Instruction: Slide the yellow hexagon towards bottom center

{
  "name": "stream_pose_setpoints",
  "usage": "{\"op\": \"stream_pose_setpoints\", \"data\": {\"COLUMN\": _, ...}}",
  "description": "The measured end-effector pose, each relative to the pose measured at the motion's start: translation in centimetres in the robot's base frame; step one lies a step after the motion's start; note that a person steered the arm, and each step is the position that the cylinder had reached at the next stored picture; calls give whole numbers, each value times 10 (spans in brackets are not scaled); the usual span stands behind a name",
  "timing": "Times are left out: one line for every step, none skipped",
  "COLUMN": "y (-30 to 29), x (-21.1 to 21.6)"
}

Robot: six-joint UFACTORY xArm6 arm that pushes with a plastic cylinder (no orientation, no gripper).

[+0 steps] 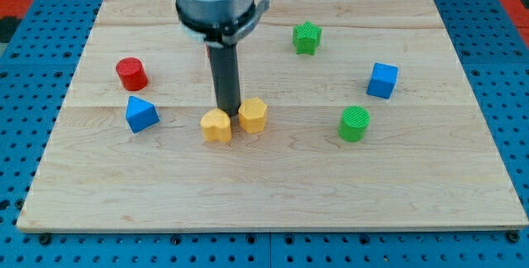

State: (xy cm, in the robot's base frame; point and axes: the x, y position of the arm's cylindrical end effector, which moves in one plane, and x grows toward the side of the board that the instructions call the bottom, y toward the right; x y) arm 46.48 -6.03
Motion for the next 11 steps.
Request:
{"op": "stream_pose_setpoints", "data": {"y": 4, "x": 1}}
{"op": "stream_pose_setpoints", "data": {"y": 61, "x": -14}}
{"op": "stream_pose_setpoints", "data": {"y": 79, "x": -17}}
{"op": "stream_pose_setpoints", "data": {"y": 90, "x": -49}}
{"op": "stream_pose_setpoints", "data": {"y": 110, "x": -42}}
{"op": "stream_pose_setpoints", "data": {"y": 77, "x": -14}}
{"op": "stream_pose_setpoints", "data": {"y": 72, "x": -9}}
{"op": "stream_pose_setpoints", "data": {"y": 101, "x": -52}}
{"op": "stream_pose_setpoints", "data": {"y": 122, "x": -14}}
{"op": "stream_pose_setpoints", "data": {"y": 110, "x": 27}}
{"op": "stream_pose_setpoints", "data": {"y": 110, "x": 25}}
